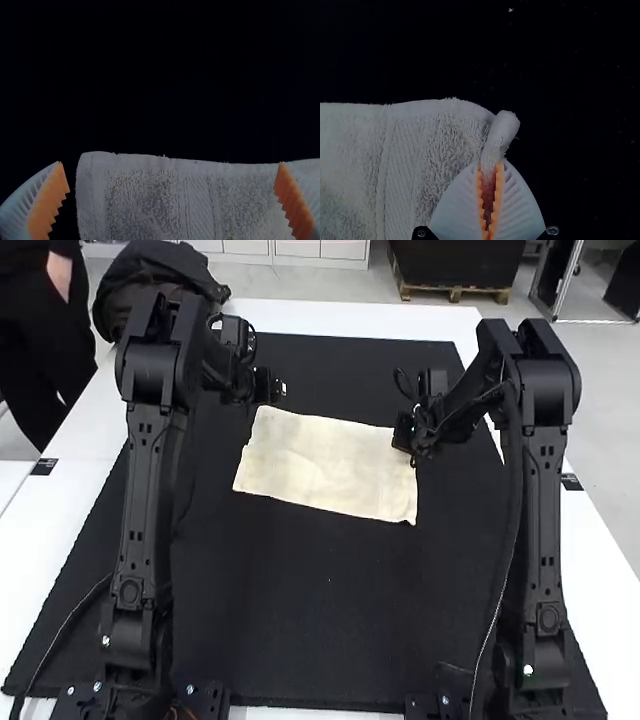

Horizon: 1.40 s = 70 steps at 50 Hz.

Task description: Fold the towel.

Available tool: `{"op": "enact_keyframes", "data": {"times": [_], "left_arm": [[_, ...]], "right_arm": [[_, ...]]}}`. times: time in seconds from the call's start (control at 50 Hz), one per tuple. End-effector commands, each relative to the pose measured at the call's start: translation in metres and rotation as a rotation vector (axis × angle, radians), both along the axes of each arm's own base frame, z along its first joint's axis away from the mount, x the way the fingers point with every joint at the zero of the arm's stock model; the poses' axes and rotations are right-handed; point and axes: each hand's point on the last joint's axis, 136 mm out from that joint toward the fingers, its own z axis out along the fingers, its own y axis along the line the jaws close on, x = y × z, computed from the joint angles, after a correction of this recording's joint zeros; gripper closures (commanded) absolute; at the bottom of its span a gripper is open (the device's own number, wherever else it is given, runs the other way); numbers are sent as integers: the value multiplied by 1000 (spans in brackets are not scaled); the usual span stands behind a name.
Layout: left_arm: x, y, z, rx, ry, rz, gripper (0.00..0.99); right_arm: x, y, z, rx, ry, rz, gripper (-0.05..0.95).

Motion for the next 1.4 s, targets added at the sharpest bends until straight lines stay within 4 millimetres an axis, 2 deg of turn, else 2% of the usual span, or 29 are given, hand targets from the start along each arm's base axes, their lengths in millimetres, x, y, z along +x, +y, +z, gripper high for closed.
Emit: {"op": "enact_keyframes", "data": {"times": [0.0, 0.12, 0.54, 0.82, 0.88, 1.08, 1.34, 1.36, 1.38], "left_arm": [[4, 2, -12, -1, 16, 11, 26], [4, 3, -21, 0, 30, 15, 26], [1, 4, -30, 15, 48, 22, 28], [-9, 3, -55, 33, 109, 18, 97], [-10, 2, -58, 35, 115, 16, 189], [-20, -4, -69, 65, 144, -3, 367], [-31, -3, -83, 98, 173, -14, 498], [-32, -2, -84, 99, 174, -13, 525], [-31, -2, -84, 99, 173, -11, 607]], "right_arm": [[-39, 25, -30, 56, 129, 96, 902], [-39, 25, -30, 56, 131, 97, 902], [-39, 27, -28, 58, 125, 100, 902], [-38, 27, -26, 60, 121, 99, 902], [-38, 27, -25, 61, 120, 100, 902], [-38, 27, -25, 61, 120, 100, 902], [-37, 27, -22, 64, 114, 100, 902], [-38, 27, -21, 63, 114, 101, 902], [-38, 27, -21, 63, 114, 101, 902]]}}
